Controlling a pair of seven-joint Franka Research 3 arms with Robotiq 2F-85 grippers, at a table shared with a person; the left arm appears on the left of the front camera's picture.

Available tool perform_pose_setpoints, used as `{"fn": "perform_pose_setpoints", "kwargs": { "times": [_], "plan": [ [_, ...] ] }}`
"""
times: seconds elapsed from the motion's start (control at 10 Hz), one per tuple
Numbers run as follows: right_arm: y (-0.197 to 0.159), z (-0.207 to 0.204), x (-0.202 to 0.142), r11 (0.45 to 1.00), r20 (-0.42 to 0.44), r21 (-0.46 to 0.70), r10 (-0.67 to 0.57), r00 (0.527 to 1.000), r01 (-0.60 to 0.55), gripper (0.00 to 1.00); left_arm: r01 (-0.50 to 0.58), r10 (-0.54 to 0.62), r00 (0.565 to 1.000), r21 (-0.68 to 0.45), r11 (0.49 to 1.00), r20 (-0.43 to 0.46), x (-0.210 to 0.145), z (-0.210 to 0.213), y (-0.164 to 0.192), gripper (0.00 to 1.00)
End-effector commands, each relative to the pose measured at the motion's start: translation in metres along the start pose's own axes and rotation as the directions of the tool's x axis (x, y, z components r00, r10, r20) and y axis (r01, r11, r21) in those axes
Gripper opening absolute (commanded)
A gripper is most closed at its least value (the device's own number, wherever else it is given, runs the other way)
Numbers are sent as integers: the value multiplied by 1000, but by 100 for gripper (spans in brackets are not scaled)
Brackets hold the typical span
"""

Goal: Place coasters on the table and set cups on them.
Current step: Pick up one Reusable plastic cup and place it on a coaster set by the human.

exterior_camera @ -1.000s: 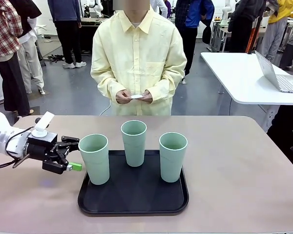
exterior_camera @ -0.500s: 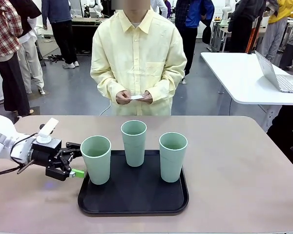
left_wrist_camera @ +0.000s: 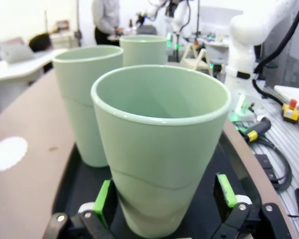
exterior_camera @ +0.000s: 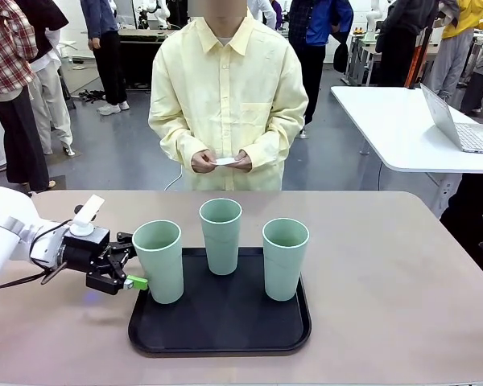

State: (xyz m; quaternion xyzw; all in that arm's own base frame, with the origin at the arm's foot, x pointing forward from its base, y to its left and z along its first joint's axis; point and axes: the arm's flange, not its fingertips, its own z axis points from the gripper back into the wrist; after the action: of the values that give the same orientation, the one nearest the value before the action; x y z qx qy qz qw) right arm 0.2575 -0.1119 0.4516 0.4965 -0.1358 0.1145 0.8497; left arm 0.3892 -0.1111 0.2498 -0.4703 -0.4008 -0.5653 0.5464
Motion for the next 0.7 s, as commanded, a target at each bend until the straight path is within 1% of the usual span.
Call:
{"fn": "perform_pose_setpoints", "kwargs": {
  "times": [0.0,0.3,0.6],
  "plan": [
    [-1,0,4,999,26,32,18,999,-18,100,51,-52,998,33,998,30,-4,-1,2,100],
    [-1,0,4,999,26,32,18,999,-18,100,47,-48,998,9,999,51,-5,-12,3,100],
    [-1,0,4,999,26,32,18,999,-18,100,37,-36,998,-14,999,51,-8,-25,3,100]
  ]
}}
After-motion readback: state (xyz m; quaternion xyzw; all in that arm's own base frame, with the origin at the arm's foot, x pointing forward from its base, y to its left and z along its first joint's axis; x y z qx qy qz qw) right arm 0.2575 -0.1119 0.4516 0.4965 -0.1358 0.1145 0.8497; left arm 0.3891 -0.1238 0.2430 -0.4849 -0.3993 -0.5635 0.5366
